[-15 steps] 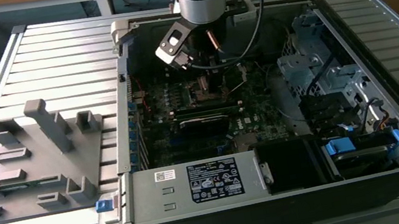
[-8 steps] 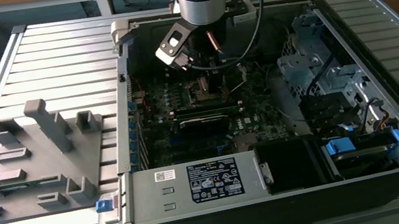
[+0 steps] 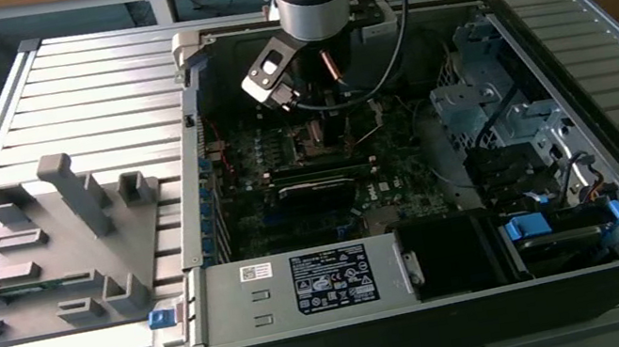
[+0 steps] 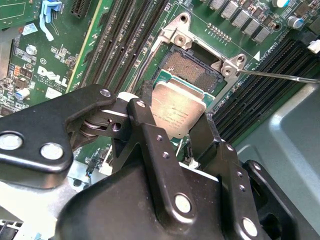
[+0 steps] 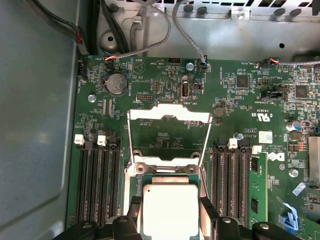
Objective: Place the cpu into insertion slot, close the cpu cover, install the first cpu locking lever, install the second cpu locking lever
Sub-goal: 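Place the cpu into insertion slot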
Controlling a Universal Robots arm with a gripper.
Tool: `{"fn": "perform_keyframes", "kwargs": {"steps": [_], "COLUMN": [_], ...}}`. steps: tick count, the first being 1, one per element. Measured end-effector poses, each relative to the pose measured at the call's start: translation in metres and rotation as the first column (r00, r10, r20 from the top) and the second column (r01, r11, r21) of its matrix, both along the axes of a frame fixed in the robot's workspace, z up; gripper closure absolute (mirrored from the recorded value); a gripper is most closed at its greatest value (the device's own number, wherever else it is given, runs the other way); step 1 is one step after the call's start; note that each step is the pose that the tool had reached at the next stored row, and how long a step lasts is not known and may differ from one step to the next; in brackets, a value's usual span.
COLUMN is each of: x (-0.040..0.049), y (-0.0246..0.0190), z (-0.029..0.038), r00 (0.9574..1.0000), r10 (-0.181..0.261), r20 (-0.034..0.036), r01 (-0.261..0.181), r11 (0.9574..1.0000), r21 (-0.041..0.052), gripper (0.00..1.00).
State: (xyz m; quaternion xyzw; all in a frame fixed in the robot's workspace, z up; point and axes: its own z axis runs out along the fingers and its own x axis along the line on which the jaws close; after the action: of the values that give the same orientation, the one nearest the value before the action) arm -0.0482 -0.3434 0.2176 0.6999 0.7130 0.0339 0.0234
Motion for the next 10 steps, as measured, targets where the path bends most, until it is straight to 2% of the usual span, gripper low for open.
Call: {"fn": "perform_keyframes", "kwargs": {"steps": [10], "x": [-0.0002], "y": [0.0000], "z": [-0.0016], "r00": [1.0000], "r10": [0.000], "r20": [0.0000], "r01": [0.000], "r11": [1.0000], "r21": [0.0000], "gripper": [0.46]}}
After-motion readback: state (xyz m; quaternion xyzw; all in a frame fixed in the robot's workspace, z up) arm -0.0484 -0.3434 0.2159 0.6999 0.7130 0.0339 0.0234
